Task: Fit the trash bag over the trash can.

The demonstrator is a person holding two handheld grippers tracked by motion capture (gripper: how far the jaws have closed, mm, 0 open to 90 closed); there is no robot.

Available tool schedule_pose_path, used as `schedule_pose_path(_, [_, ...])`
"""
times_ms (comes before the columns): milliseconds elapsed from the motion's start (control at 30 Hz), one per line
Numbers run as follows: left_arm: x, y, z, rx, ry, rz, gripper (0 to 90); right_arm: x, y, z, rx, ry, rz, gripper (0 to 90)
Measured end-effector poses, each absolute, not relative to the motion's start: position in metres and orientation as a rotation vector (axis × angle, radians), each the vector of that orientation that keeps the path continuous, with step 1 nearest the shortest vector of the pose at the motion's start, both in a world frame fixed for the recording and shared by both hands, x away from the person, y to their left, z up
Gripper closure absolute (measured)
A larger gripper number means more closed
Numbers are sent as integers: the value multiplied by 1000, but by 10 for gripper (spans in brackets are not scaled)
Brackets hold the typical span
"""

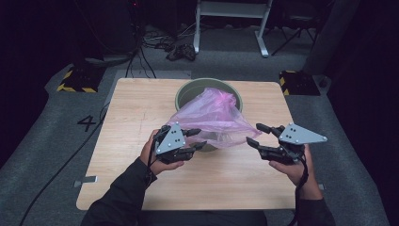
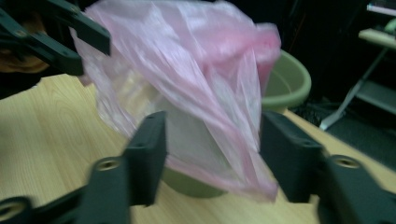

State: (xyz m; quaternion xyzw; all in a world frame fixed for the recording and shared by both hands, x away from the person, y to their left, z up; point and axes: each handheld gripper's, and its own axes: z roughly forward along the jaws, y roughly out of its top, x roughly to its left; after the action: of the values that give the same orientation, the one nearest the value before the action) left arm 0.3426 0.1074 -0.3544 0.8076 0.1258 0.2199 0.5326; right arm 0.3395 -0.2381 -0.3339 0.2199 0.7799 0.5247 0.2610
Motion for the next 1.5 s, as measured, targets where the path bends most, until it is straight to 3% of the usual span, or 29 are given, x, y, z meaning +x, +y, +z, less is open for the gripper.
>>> schedule_pose_path(233, [345, 105, -358, 1943, 312, 506, 401, 347, -215, -307, 427, 2150, 1355, 282])
schedule_pose_path(400, [349, 102, -363, 1965, 327, 497, 372, 366, -193, -308, 392, 2291, 1260, 272])
schedule_pose_path(433, [349, 102, -364, 1966, 330, 501, 377, 370, -187, -310, 397, 2304, 1211, 323])
schedule_pose_path(500, [349, 101, -365, 1971, 335, 526, 464, 375, -180, -313, 379, 2351, 1166, 539])
schedule_pose_path(567, [349, 100, -366, 1987, 344, 562, 537, 378, -176, -314, 398, 2347, 1116, 680])
schedule_pose_path(633, [351, 101, -367, 1997, 346, 584, 626, 380, -175, -314, 420, 2340, 1125, 779])
schedule_pose_path(733, [353, 102, -368, 2009, 347, 595, 739, 381, -176, -312, 453, 2302, 1152, 859])
schedule_pose_path(900, [355, 104, -369, 2035, 354, 639, 897, 385, -181, -306, 521, 2239, 1208, 877])
schedule_pose_path(1500, [352, 124, -393, 2058, 363, 557, 900, 411, -208, -296, 808, 2091, 1230, 875])
